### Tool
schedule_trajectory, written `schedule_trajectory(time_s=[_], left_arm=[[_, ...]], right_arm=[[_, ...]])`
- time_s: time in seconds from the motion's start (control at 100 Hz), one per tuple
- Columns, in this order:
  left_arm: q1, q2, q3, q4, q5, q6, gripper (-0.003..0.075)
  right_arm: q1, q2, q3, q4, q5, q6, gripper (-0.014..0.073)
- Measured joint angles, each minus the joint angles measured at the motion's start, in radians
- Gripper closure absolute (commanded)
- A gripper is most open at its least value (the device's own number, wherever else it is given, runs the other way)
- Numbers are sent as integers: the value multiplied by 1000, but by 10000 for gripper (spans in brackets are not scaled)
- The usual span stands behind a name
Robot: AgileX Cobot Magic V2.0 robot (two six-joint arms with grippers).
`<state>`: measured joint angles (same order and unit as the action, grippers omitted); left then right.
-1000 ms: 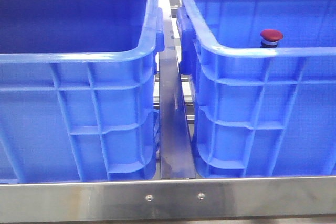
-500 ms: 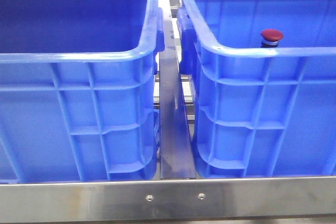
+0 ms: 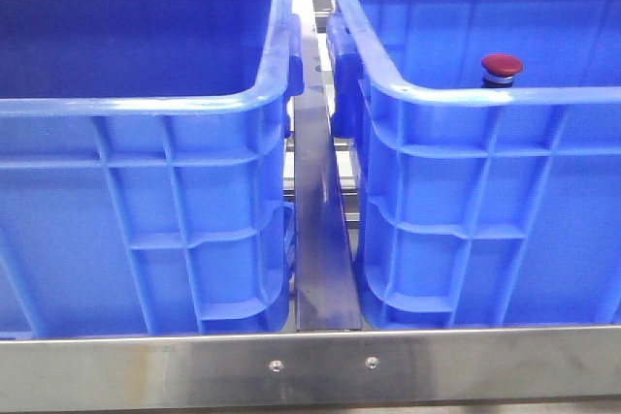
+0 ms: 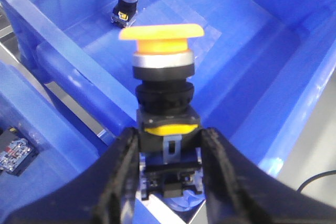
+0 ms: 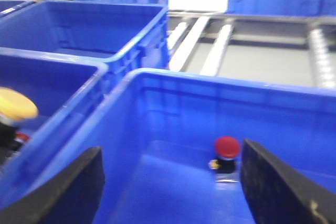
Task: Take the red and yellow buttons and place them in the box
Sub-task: 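Lift the yellow button with the left gripper toward the gap between bins, then close the right gripper on the yellow button and open the left gripper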
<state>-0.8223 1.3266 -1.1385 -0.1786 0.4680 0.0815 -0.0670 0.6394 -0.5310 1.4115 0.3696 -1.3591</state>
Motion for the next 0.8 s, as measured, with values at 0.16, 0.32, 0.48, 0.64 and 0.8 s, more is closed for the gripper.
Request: schedule_trajectory(time_s=[0.16, 0.32, 0.48, 0.64, 0.8], left_arm=[[0, 0, 0, 0, 14, 0, 606], [0, 0, 0, 0, 17, 0, 606], [0, 0, 0, 0, 17, 0, 606], [0, 0, 0, 0, 19, 2, 606], [0, 0, 0, 0, 19, 2, 607]], right_arm=[[0, 129, -101, 0, 120, 114, 34], [0, 265, -203, -2, 296, 269, 34], [0, 400, -313, -8, 487, 410, 34], [0, 525, -405, -17, 612, 514, 34], [49, 617, -453, -27, 634, 564, 34]])
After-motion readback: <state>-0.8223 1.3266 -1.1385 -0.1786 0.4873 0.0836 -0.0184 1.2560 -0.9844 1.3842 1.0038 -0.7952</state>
